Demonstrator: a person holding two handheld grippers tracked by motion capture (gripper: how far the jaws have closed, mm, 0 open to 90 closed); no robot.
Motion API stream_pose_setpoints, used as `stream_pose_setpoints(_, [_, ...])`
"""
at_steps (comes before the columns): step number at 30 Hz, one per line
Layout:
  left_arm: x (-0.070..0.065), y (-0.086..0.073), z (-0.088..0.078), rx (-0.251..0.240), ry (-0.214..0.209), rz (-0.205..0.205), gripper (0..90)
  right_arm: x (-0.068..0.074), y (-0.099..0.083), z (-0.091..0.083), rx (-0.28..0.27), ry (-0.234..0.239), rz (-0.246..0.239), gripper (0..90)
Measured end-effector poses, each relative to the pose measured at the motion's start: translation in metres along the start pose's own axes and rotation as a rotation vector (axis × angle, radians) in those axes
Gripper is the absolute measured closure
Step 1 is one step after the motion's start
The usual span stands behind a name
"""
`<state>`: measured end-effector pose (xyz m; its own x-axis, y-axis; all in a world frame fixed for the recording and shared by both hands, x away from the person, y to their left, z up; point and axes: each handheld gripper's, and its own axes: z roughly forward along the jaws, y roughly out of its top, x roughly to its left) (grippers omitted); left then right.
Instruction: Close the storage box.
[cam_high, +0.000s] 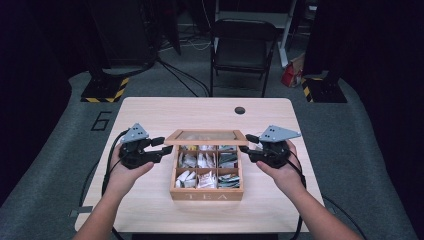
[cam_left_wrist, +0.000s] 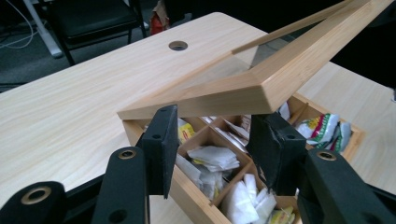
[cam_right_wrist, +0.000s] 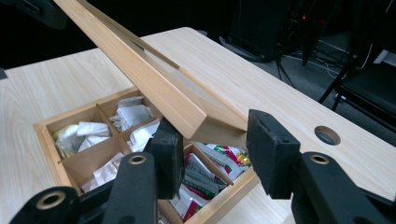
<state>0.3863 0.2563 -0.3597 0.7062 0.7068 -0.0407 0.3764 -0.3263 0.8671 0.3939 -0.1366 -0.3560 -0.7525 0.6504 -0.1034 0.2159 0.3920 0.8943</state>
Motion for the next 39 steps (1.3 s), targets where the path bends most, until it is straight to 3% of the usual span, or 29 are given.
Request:
stream_pose_setpoints(10, [-0.011,-0.014,0.004,0.015,-0.014,-0.007,51.9,0.01,-0.012,-0.002,-0.003,-0.02,-0.03,56.1])
stream_pose_setpoints(21, [-0.017,-0.027,0.001,-0.026,0.001,-0.02,52.0,0.02,-0.028,-0.002,0.004,-0.018,-0.016,54.2])
stream_pose_setpoints(31, [-0.025,-0.038,0.001,-0.011,0.004,0.001,52.4,0.028,-0.042,-0.002,0.012,-0.036,-0.045,53.5])
stream_pose_setpoints(39, [-0.031,-0.049,0.001,-0.034,0.009,0.005,52.5,0.034,-0.051,-0.002,0.015,-0.041,-0.053,53.2])
